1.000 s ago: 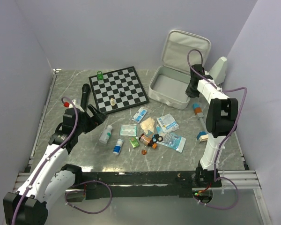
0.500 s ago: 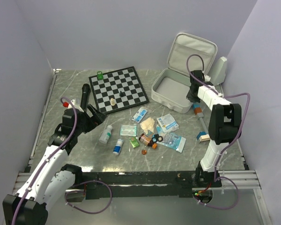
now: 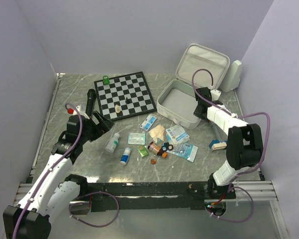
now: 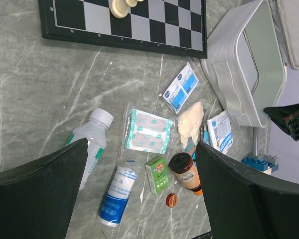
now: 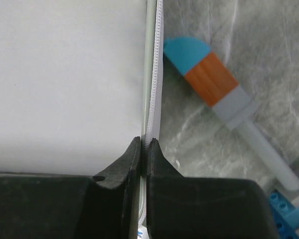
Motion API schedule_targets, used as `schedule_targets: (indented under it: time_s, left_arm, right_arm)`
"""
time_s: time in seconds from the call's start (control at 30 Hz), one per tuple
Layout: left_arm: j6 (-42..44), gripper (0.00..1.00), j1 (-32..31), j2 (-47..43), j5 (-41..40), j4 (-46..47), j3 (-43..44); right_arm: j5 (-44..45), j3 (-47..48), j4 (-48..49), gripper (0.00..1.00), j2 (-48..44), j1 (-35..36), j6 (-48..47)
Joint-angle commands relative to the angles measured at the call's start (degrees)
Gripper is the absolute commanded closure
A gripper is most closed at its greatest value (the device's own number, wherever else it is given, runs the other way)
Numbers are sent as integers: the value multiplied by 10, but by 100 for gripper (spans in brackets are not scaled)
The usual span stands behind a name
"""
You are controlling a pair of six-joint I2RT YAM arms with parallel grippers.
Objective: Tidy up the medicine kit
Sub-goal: Move the medicine box to the center of the board.
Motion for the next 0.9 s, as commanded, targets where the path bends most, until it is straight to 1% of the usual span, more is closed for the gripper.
schedule_targets:
  time_s: [0.0, 0.2, 0.43, 0.67, 0.87]
  left_arm:
    - [-8, 7, -3, -1, 11, 19, -4]
    - [-10, 7, -4, 5, 7, 22, -8]
    - [-22, 8, -7, 32, 5, 38, -13]
    - [-25, 8, -21, 53, -17, 38, -4]
    - [-25, 8, -29, 61, -31, 36, -1]
  right_arm:
    - [-9, -48, -45, 98, -47, 23, 14]
    - [-11, -107, -69, 100, -105, 35, 34]
    - [-26, -155, -86, 100, -160, 88, 57]
    - [-25, -204, -83, 100, -173, 149, 82]
    - [-42, -236, -77, 100, -192, 176, 99]
